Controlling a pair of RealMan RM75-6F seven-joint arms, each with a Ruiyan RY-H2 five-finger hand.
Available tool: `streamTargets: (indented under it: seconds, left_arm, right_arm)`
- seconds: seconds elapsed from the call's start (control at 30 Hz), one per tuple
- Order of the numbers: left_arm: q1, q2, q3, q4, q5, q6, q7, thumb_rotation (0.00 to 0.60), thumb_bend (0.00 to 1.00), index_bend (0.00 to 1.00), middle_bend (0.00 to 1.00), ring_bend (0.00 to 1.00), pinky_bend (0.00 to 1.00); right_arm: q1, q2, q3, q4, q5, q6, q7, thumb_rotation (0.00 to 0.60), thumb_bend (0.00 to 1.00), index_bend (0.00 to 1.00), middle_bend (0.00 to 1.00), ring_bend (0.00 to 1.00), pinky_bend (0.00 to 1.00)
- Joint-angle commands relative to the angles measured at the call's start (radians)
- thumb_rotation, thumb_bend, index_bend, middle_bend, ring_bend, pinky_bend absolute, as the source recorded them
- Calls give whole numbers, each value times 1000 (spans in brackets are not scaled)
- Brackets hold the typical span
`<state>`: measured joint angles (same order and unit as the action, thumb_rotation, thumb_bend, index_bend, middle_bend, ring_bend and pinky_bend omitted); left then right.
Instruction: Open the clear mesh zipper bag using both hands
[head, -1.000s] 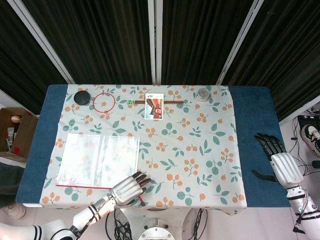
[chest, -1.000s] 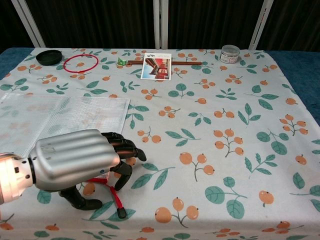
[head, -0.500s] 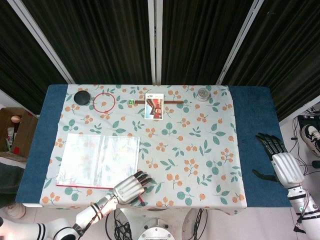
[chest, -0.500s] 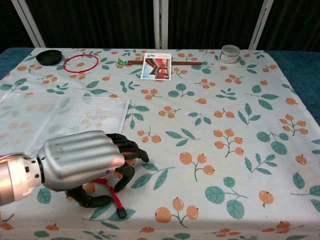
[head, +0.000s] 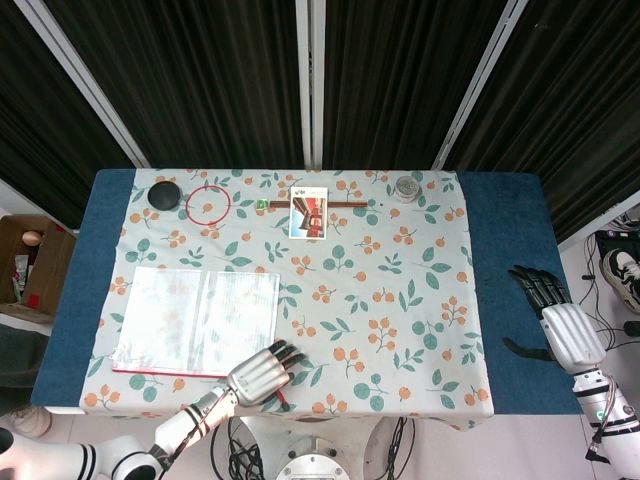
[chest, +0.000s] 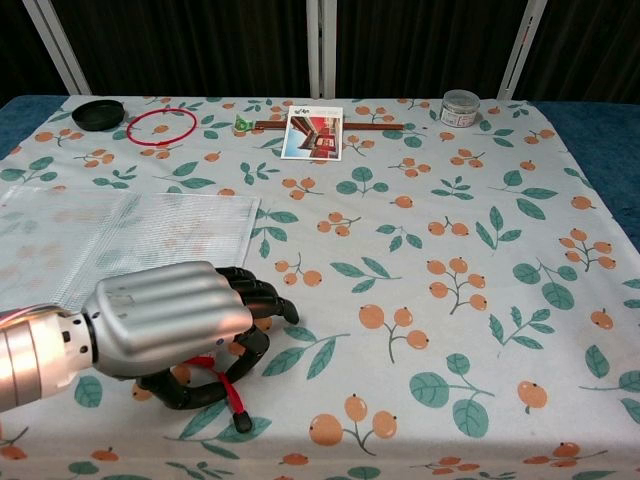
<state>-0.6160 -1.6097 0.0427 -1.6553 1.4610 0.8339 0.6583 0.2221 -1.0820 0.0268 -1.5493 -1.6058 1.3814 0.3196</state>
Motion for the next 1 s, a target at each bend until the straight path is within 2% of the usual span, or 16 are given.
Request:
streamTargets:
  seconds: [0.03,0.13,0.33,0.5,0.73,0.9,1.0]
  left_arm:
    - [6,-3,4,1,6,23,-1,600,399,608,140,115,165]
    - [29,-7,7,-1,31,90,-11,600,417,615,180,144,170]
    - [97,6,17,-32,93,256,-16,600,408,629,358,307,185]
    - [159,8,24,-56,157,396,8,600,403,666,476,429,282]
    - [195,-23,10,-42,253,510,41,600,399,687,505,441,329]
    - [227,-52,-9,-29,310,598,51,600,397,687,510,440,326]
    - [248,-58,-19,-33,326,640,53,600,395,692,537,455,366]
  right_arm:
    - [1,0,1,-1,0,0,0,600,76,19,36,0,0]
    - [4,1,3,-2,-1,1,4,600,76,19,36,0,0]
    - [33,26,7,-22,-25,-20,22,600,76,19,36,0,0]
    - [99,64,29,-81,-68,-68,-20,600,76,19,36,0,0]
    - [240,74,75,-186,-101,-209,-90,600,76,19,37,0,0]
    - [365,45,120,-247,-93,-342,-142,600,77,20,39,0,0]
    - [442,11,147,-273,-80,-423,-171,600,82,41,41,0,0]
